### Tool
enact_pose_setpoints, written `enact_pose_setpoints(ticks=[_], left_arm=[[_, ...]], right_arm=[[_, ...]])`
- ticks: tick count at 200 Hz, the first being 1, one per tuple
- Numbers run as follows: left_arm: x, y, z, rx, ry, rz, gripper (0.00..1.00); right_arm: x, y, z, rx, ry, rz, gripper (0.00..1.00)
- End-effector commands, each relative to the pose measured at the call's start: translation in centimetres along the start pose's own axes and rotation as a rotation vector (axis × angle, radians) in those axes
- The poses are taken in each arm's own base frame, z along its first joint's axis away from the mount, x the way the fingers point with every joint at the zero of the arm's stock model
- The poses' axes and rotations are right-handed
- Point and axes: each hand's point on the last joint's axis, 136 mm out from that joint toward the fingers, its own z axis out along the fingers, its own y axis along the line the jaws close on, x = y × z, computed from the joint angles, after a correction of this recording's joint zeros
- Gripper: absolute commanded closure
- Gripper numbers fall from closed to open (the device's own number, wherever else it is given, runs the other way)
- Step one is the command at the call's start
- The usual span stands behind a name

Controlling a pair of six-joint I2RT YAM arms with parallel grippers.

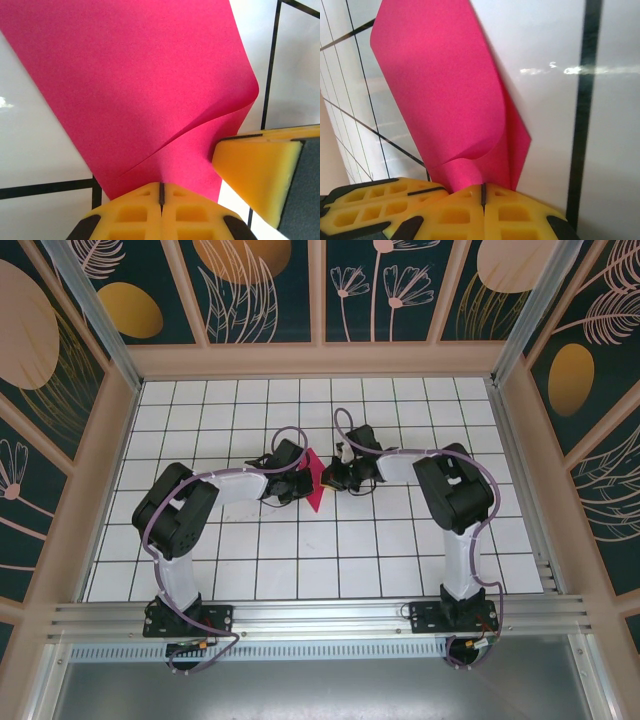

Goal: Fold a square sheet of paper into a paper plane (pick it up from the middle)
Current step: Third fold the triangle at the center of the table.

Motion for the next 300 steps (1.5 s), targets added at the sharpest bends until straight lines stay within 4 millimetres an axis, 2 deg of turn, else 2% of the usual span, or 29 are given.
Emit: enact_pose_setpoints(ticks=[1, 24, 50, 68, 102, 119, 138, 162, 199, 215, 241, 258, 281, 300], left_arm=[[2.0, 3.4, 0.7, -0.118, 0.071, 0.007, 1.0], [2.1, 3.6, 0.7, -0.121, 0.073, 0.007, 1.0], [2.0, 3.3, 0.6, -0.114, 0.071, 0.009, 1.0], [1.9, 3.2, 0.6, -0.11, 0.07, 0.009, 1.0], [1.8, 3.0, 0.7, -0.104, 0.07, 0.01, 1.0], [1.8, 3.0, 0.7, -0.104, 0.07, 0.01, 1.0], [2.0, 3.2, 0.8, -0.105, 0.073, 0.01, 1.0], [2.1, 3.3, 0.7, -0.106, 0.077, 0.011, 1.0], [2.3, 3.4, 0.7, -0.103, 0.08, 0.018, 1.0], [2.3, 3.1, 0.6, -0.093, 0.081, 0.029, 1.0], [2.2, 2.5, 0.5, -0.065, 0.084, 0.054, 1.0], [2.2, 2.1, 0.4, -0.049, 0.089, 0.086, 1.0], [1.9, 1.8, -0.2, -0.043, 0.076, 0.111, 1.0], [1.3, 0.3, -1.1, 0.014, 0.05, 0.133, 1.0]], right_arm=[[-2.9, -3.8, -0.6, 0.113, -0.081, 0.092, 1.0], [-4.6, -3.3, -1.5, 0.111, -0.119, 0.088, 1.0], [-5.3, 0.0, -2.6, 0.019, -0.139, 0.014, 1.0], [-4.6, 1.8, -3.0, -0.019, -0.13, -0.04, 1.0], [-2.4, 2.6, -1.3, -0.031, -0.061, -0.078, 1.0], [-2.1, 2.2, -0.4, -0.02, -0.039, -0.066, 1.0], [-2.5, 1.4, 0.3, 0.008, -0.04, -0.044, 1.0], [-3.4, -0.7, 0.8, 0.087, -0.056, 0.009, 1.0], [-5.8, -4.9, -0.7, 0.202, -0.136, 0.133, 1.0], [-6.4, -5.1, -1.6, 0.209, -0.166, 0.14, 1.0], [-7.0, -3.9, -3.1, 0.2, -0.21, 0.11, 1.0], [-7.1, -1.9, -4.2, 0.132, -0.236, 0.065, 1.0], [-6.5, 0.1, -5.8, 0.07, -0.255, 0.014, 1.0], [-5.5, 1.3, -6.0, 0.026, -0.23, -0.03, 1.0]])
